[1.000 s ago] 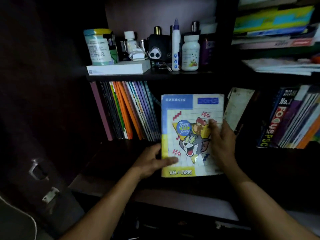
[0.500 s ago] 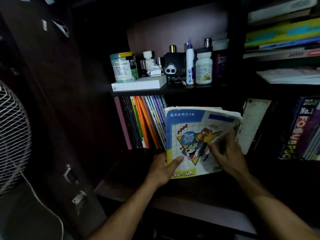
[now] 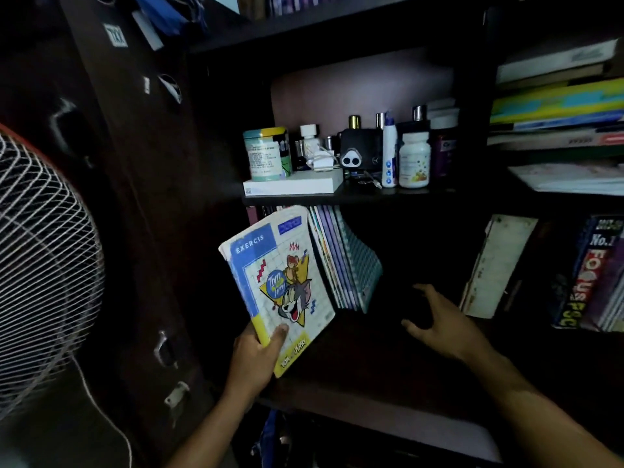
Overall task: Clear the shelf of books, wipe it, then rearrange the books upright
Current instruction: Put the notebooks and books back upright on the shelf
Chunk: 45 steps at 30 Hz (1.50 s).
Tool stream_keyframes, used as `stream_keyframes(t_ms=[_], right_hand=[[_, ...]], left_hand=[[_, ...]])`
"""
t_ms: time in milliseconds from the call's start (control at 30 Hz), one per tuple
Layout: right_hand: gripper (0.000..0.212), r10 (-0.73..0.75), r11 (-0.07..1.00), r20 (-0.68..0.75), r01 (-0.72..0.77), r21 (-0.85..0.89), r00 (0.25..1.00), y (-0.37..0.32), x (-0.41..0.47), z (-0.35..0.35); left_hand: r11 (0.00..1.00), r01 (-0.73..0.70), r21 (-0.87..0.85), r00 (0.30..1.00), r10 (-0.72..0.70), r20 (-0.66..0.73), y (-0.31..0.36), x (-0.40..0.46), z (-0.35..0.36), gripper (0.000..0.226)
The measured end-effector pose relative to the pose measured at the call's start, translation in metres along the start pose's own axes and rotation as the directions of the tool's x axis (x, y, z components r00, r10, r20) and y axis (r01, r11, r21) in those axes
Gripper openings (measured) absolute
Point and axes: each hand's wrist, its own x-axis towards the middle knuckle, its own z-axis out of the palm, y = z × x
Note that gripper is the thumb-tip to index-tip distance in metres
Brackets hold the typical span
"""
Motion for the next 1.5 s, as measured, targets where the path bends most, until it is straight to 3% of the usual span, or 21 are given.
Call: stream_keyframes(t_ms=[67, 133, 267, 433, 800, 1133, 1300, 1367, 1500], right_hand=[[0.085, 0.081, 0.996, 0.002, -0.081, -0.03, 0.997, -0.005, 0.004, 0.004], [0.092, 0.17, 0.984, -0.016, -0.169, 0.055, 0.985, -0.022, 0.014, 0.015], [0.106, 0.102, 0.964, -0.038, -0.09, 0.248, 0.994, -0.082, 0.044, 0.053], [0.111, 0.2, 0.941, -0.206, -0.129, 0.314, 0.958, -0.109, 0.072, 0.091], [0.084, 0.227, 0.87, -0.245, -0.083, 0.486, 0.942, -0.094, 0.076, 0.093], [0.08, 0.202, 0.824, -0.178, -0.068, 0.562, 0.963, -0.088, 0.07, 0.082], [0.086, 0.183, 0.855, -0.136, -0.089, 0.511, 0.974, -0.083, 0.07, 0.078], [0.078, 0.16, 0.877, -0.139, -0.077, 0.473, 0.977, -0.087, 0.069, 0.075], [0.067, 0.166, 0.914, -0.255, -0.052, 0.402, 0.953, -0.089, 0.067, 0.07]], left_hand=[[0.997, -0.001, 0.076, 0.998, -0.003, 0.065, 0.0, 0.003, 0.004, 0.03], [0.991, 0.007, 0.132, 0.995, -0.021, 0.103, 0.0, 0.005, 0.008, 0.038], [0.99, 0.05, 0.129, 0.99, -0.066, 0.127, 0.0, 0.007, 0.006, 0.037], [0.992, 0.055, 0.118, 0.985, -0.073, 0.157, -0.005, 0.012, 0.005, 0.039], [0.991, 0.053, 0.126, 0.986, -0.072, 0.15, -0.004, 0.009, 0.007, 0.046], [0.994, 0.061, 0.095, 0.986, -0.074, 0.15, 0.0, 0.005, 0.005, 0.047], [0.991, 0.084, 0.103, 0.986, -0.098, 0.137, 0.003, 0.002, 0.004, 0.044], [0.992, 0.085, 0.097, 0.986, -0.098, 0.139, 0.005, 0.0, 0.003, 0.034], [0.992, 0.05, 0.117, 0.988, -0.067, 0.143, 0.007, -0.009, 0.002, 0.026]])
